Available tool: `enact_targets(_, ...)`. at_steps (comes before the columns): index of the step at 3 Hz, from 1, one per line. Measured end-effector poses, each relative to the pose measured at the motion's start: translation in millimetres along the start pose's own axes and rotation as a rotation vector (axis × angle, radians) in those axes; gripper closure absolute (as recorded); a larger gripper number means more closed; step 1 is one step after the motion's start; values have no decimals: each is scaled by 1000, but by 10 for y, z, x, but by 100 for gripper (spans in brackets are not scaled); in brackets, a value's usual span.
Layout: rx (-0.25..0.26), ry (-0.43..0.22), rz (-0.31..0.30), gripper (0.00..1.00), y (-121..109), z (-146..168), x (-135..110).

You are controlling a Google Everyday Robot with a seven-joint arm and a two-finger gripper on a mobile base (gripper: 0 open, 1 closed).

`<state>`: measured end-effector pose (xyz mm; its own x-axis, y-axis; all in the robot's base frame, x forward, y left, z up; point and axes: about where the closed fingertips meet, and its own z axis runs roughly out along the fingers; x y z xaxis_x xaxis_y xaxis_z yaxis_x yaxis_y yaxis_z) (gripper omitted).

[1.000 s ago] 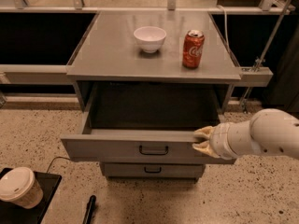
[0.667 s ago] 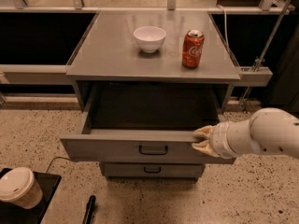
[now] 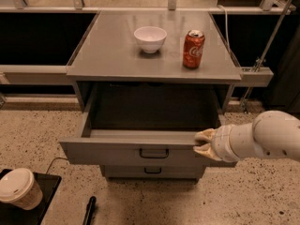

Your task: Open top drawer

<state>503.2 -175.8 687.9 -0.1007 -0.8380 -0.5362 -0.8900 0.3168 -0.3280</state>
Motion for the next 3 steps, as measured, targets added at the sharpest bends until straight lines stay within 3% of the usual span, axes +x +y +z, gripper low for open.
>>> enact_targets(3,-25,-3,7,100,186,-66,53)
